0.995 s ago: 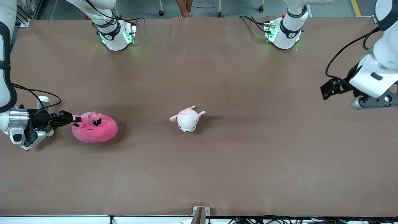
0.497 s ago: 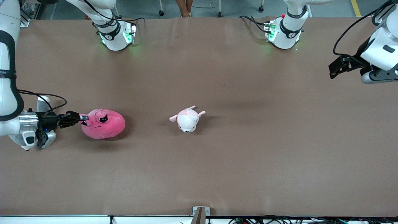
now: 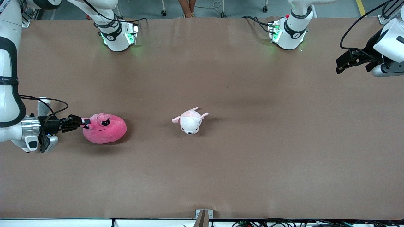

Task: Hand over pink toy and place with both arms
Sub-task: 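Lower the pink toy beside the grey cat and open the right gripper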

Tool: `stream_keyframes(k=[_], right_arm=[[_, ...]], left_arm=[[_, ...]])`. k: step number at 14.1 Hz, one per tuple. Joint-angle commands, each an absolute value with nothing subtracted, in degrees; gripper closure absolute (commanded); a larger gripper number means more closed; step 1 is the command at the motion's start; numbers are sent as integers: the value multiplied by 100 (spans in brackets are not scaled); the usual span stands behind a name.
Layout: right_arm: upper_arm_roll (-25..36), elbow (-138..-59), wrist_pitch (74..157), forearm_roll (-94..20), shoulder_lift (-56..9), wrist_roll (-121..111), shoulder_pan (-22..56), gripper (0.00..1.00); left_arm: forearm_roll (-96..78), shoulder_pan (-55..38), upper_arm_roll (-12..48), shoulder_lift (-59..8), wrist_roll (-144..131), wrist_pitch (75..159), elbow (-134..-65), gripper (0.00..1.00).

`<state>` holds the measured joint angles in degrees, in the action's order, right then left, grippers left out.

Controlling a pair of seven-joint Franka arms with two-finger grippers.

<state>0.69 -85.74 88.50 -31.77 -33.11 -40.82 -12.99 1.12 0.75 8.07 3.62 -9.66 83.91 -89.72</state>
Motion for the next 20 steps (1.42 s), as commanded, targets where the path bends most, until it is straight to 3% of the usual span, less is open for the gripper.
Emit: stream_keyframes(k=[1,6,8,9,11,20], right_arm=[[-9,-8446,8710,-3234,-3419,-4157,-1450,99],[0,-8446,8728,-3208,-3498,-4192,-1450,98],[0,-8446,8736,-3191,-3507,-4245,-1441,92],[9,-8446,8754,-3173,-3507,-4245,-1433,68],[17,-8446,8771,-3155,-3498,-4210,-1441,0],[79,-7253,8368,-2024,-3182,-3420,-1424,0]], left_arm=[[9,105,844,571,-826,8429,-9158,0],[9,88,879,580,-642,8262,-9149,0],[0,105,861,580,-536,8192,-9132,0],[0,105,870,589,-536,8183,-9123,0],[0,114,818,624,-536,8183,-9123,0],[53,105,800,624,-624,8174,-9079,0]])
